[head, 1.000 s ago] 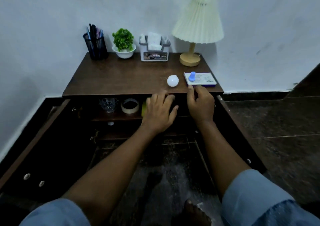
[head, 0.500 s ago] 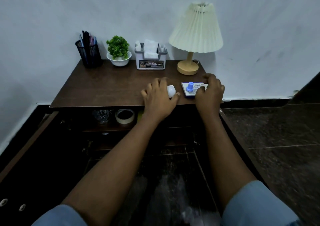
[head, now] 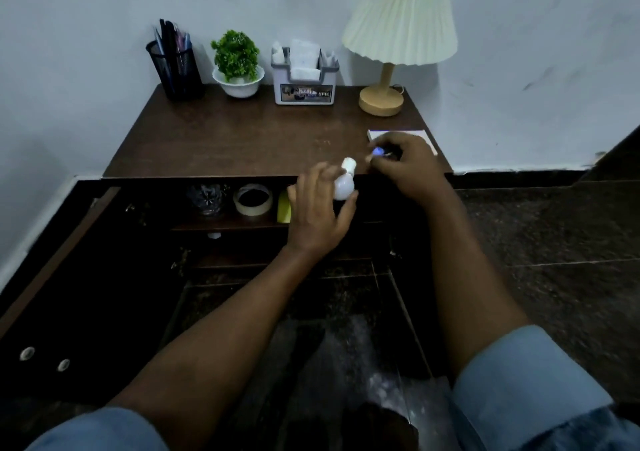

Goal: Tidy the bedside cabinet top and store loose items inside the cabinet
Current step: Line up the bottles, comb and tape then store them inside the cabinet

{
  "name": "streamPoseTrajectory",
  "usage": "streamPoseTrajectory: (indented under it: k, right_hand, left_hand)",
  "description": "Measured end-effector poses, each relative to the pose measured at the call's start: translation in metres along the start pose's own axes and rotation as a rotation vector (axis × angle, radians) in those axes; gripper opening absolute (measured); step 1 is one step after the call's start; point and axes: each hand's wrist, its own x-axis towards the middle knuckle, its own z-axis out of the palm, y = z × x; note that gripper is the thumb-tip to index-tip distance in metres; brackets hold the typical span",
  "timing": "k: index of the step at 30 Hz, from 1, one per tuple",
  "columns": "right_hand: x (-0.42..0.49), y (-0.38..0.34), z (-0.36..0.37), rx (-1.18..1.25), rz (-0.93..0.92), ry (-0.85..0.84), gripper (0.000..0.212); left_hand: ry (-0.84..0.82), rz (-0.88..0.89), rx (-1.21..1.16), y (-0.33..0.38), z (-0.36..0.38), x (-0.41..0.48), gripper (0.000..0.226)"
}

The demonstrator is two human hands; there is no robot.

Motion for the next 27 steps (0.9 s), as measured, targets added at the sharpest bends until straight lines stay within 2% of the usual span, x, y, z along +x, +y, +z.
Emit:
streamPoseTrajectory:
  k: [2,4,7,10,12,14,17,19,21,24,27]
  right_hand:
    - [-0.006,-0.001,-0.013,-0.095,0.044,-0.22,0.017]
    - [-0.01,-0.004,-0.025,-0.022,0.074,-0.317,0.013]
    - [-0.007,-0.004,-0.038,0.09,0.149,-0.476,0.016]
    - [-0.004,0.008,-0.03,-0.017,0.334,-0.722,0.015]
    - [-0.009,0.025,-0.009,-0.106,0.43,-0.781,0.015]
    - [-0.015,0.043,0.017,-0.179,0.441,-0.717,0.014]
    - [-0.018,0.07,0.054,-0.266,0.365,-0.397,0.015]
    - [-0.019,0.084,0.076,-0.227,0.362,-0.211,0.017]
    - [-0.021,0.097,0.094,-0.165,0.362,-0.098,0.014]
    - [-0.023,0.112,0.111,-0.152,0.338,-0.033,0.012]
    - [-0.023,0.121,0.115,-0.12,0.321,-0.035,0.02]
  left_hand:
    - [-0.101,0.033,0.022,-0.011,0.002,-0.025,0.039]
    - [-0.196,0.019,-0.005,-0.023,0.007,-0.043,0.036]
    - [-0.308,-0.105,-0.024,-0.033,0.021,-0.053,0.036]
    - [-0.379,-0.269,-0.108,-0.03,0.038,-0.054,0.038]
    - [-0.386,-0.328,-0.133,-0.027,0.05,-0.052,0.04]
    - [-0.379,-0.376,-0.145,-0.024,0.06,-0.048,0.043]
    - [-0.376,-0.478,-0.163,-0.023,0.075,-0.041,0.046]
    - [-0.352,-0.538,-0.18,-0.025,0.083,-0.038,0.044]
    - [-0.312,-0.57,-0.18,-0.028,0.09,-0.035,0.036]
    - [-0.295,-0.6,-0.169,-0.033,0.096,-0.028,0.028]
    - [-0.301,-0.605,-0.152,-0.037,0.1,-0.024,0.032]
